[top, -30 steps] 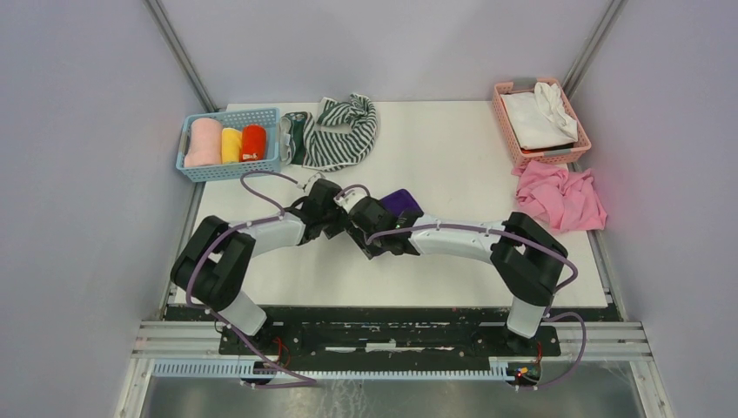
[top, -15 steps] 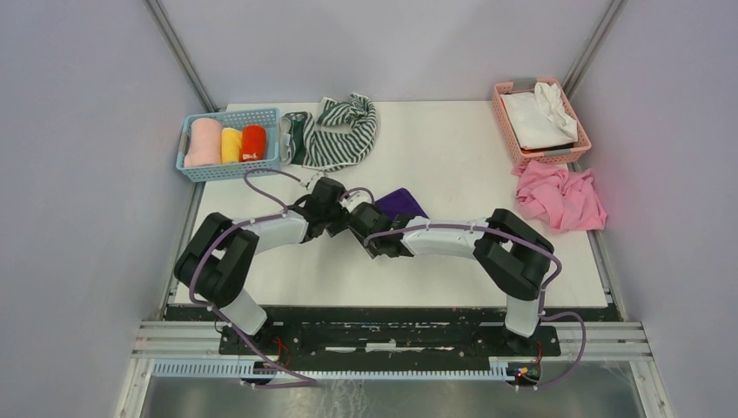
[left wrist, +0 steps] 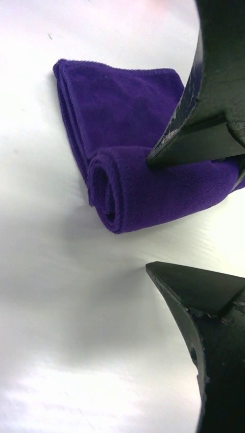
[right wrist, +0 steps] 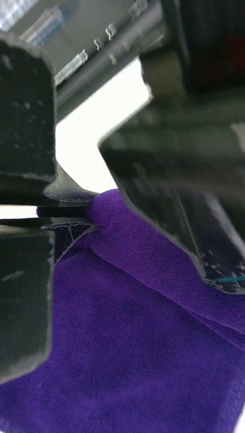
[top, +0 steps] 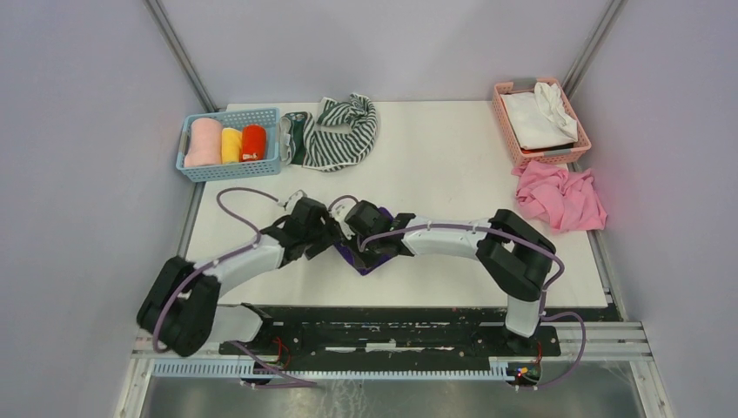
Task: Roll the towels
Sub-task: Roll the towel at the center of the board.
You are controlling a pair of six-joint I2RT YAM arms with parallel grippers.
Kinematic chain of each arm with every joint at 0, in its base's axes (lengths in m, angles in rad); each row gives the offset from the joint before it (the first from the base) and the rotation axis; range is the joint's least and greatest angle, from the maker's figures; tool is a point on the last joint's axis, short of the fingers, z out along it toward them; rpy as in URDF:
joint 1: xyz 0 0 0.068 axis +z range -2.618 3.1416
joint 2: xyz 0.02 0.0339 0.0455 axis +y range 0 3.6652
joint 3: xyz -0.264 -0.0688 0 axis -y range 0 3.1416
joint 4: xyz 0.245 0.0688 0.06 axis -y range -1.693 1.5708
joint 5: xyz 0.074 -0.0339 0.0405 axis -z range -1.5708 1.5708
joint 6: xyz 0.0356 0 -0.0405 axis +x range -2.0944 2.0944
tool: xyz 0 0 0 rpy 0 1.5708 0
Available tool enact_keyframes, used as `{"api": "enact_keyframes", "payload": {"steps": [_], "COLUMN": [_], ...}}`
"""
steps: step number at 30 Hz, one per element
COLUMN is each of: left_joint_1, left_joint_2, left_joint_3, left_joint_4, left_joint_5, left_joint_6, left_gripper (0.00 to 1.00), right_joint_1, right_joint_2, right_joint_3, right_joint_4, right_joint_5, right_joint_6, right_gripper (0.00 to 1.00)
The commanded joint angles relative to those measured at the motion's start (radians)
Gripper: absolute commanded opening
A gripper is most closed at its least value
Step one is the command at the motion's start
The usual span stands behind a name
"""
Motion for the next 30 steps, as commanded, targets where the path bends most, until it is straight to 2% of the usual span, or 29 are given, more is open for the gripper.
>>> {"api": "enact_keyframes", "payload": {"steps": [1, 7, 12, 16, 22, 27, 30], "left_joint_1": [-0.017, -0.017, -0.017, -0.017, -0.017, -0.017, -0.017], "left_joint_2": [-0.249, -0.491, -0.551, -0.49, -0.344, -0.22, -0.14], "left_joint_3": [-0.068, -0.126, -0.173, -0.182, -0.147, -0.099, -0.087], "left_joint_4": [-0.196, -0.286, -0.228, -0.117, 0.027, 0.053, 0.059], "left_joint_5": [-0.096, -0.081, -0.021, 0.026, 0.078, 0.087, 0.093], "left_joint_6": [-0.04, -0.08, -0.106, -0.088, -0.048, -0.018, -0.015], "left_gripper": [0.77, 0.81, 0.82, 0.82, 0.81, 0.77, 0.73], "right_joint_1": [-0.042, -0.176, -0.256, -0.309, -0.343, -0.367, -0.369], "right_joint_2": [0.034, 0.073, 0.112, 0.147, 0.179, 0.189, 0.155], "right_joint_3": [-0.032, -0.156, -0.231, -0.306, -0.34, -0.358, -0.354], "right_joint_4": [0.038, 0.365, 0.492, 0.653, 0.646, 0.657, 0.613], "right_joint_5": [-0.484, -0.767, -0.852, -0.885, -0.875, -0.863, -0.839], "right_joint_6": [0.124, 0.379, 0.508, 0.65, 0.666, 0.687, 0.655], "right_gripper": [0.0, 0.01, 0.02, 0.03, 0.04, 0.05, 0.1]}}
